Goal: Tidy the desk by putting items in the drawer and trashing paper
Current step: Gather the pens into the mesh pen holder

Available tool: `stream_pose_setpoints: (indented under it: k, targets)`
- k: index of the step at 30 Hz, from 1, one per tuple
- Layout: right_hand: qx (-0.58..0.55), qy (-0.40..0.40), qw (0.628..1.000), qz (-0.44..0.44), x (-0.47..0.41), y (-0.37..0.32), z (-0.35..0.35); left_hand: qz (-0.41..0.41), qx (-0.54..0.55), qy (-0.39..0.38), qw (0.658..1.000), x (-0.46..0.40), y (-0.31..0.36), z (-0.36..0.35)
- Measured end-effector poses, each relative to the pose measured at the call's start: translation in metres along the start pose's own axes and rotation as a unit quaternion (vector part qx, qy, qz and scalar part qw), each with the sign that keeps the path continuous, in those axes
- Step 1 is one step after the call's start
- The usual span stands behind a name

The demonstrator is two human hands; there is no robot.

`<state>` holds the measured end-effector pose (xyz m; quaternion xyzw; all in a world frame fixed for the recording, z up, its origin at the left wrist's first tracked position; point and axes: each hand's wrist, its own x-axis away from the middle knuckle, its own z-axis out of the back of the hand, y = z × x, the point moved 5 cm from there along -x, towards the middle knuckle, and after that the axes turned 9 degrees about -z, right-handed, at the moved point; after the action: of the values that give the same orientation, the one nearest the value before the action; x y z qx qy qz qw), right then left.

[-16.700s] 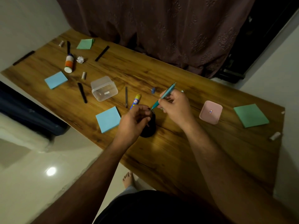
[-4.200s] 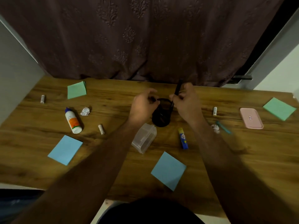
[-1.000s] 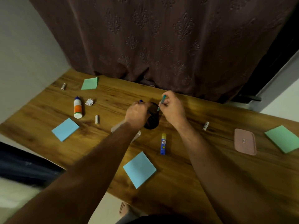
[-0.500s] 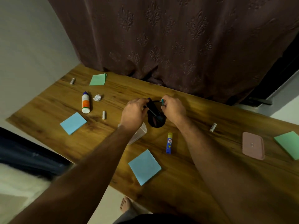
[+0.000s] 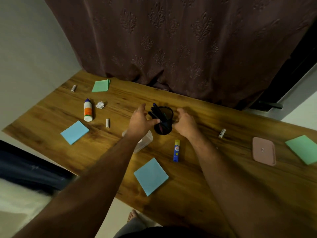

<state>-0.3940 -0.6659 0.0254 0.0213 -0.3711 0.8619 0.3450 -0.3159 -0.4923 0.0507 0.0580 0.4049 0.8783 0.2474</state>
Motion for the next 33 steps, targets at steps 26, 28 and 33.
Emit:
stream_pose_setpoints:
  k: [26,28,33]
  targets:
    - [-0.233,0.199,0.947,-0.100,0.040,0.010,-0.008,-0.112,0.116,-0.281,0.946,-0.057,0.016,-0.045]
    - [-0.239,0.227,0.939,-0.102,0.056,0.021,0.007,-0.138,0.134,-0.293,0.937,-0.050,0.036,-0.057]
    - [-0.267,0.299,0.906,-0.134,0.112,0.067,0.046,-0.199,0.198,-0.355,0.892,-0.005,0.097,-0.103]
